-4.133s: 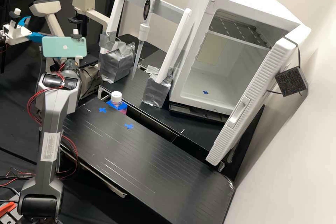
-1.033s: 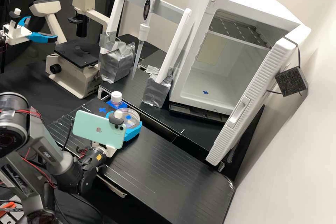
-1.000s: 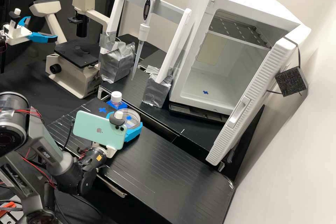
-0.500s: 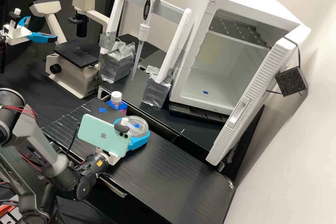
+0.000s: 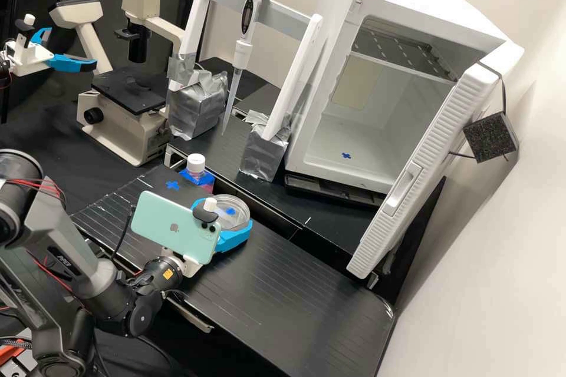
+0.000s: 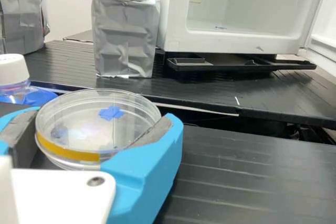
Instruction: Move the petri dish to the bench
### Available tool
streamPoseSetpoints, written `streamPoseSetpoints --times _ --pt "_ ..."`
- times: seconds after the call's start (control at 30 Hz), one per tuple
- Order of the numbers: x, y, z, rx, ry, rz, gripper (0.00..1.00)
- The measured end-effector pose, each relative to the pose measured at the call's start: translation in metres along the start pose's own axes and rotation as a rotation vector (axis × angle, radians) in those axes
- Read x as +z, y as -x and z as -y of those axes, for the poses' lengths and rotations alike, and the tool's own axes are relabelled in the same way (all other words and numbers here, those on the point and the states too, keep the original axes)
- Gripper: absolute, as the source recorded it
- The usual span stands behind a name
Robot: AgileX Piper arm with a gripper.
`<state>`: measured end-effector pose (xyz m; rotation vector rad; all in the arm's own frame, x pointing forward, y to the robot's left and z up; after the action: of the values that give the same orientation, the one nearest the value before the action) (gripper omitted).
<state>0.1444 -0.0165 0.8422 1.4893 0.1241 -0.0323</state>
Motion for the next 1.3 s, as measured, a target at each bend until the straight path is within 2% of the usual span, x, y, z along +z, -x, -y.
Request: streamPoseSetpoints --times 0.2,0.33,0.6,0.87,0.97,1.0,1.2,1.3 --pt "-0.003 0.000 0.000 -0.004 0.014 -0.005 0.00" --pt "-0.006 0.001 0.001 -0.016 0.008 -0.009 0.00" --pt "-0.010 0.001 0.003 -0.038 0.017 -0.035 0.00" --pt "-0.007 -0.002 0.005 -0.048 -0.022 -0.035 0.00" --pt "-0.008 -0.002 0.005 -0.048 -0.026 -0.039 0.00" --pt "-0.008 -0.002 0.005 -0.048 -0.026 -0.040 1.00" --pt "-0.008 -0.002 0.005 -0.048 -0.026 -0.040 1.00" --pt "-0.009 -0.002 0.005 -0.044 -0.015 -0.041 1.00"
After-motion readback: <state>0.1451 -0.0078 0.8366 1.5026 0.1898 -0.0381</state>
